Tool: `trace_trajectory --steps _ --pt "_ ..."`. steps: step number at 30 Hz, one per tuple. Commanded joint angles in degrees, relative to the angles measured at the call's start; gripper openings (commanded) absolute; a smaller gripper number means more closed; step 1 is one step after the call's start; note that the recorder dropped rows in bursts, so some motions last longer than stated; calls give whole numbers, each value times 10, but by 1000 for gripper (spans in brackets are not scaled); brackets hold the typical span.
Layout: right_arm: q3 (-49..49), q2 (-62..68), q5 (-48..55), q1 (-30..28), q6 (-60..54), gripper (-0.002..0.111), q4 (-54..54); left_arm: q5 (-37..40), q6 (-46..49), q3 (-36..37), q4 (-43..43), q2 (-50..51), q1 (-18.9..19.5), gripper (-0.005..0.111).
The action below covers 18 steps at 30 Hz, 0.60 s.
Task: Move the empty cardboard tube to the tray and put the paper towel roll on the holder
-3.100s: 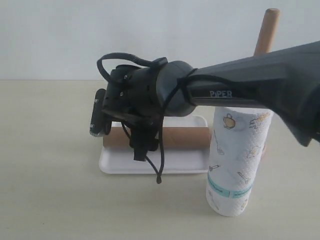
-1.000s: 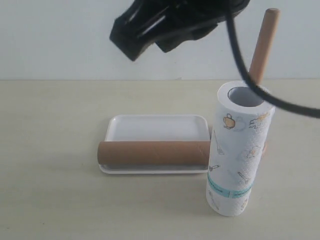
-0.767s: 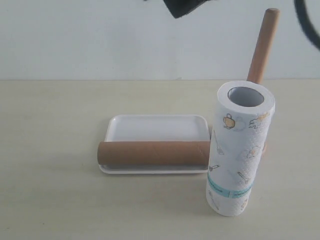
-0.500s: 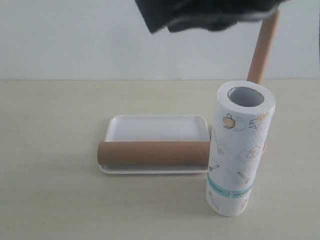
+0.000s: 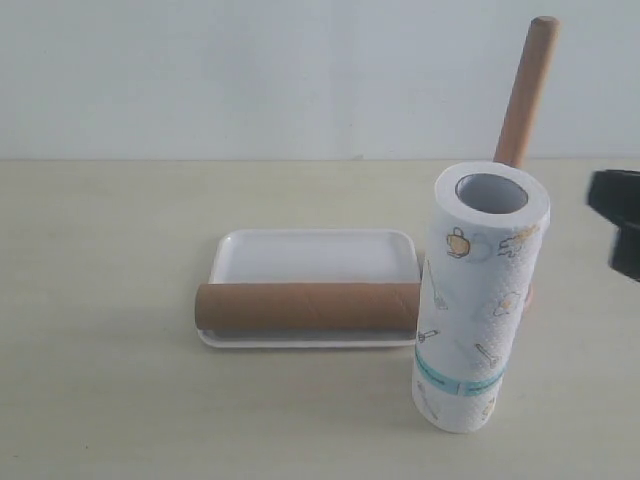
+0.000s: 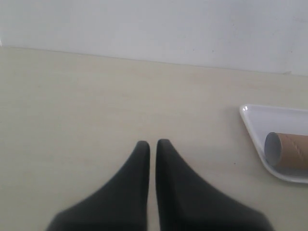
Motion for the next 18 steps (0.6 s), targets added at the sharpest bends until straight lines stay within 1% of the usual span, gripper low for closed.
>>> trace_trajectory --steps 1,5,8,11,14,17,18 --pt "75 -116 -32 -70 7 0 0 -1 2 2 -4 -1 1 4" --pt "120 -204 -32 -116 34 0 0 -1 2 2 -4 -1 1 4" --pt "147 -265 -32 -138 71 0 0 -1 2 2 -4 -1 1 4" --pt "177 -325 -36 -146 118 0 0 -1 2 2 -4 -1 1 4" --pt "212 -379 -36 -146 132 0 0 -1 2 2 -4 -1 1 4" --pt "228 -382 -57 -147 140 0 0 0 2 2 -4 -1 1 4" --pt "228 -382 -47 -151 140 0 0 -1 2 2 -4 -1 1 4"
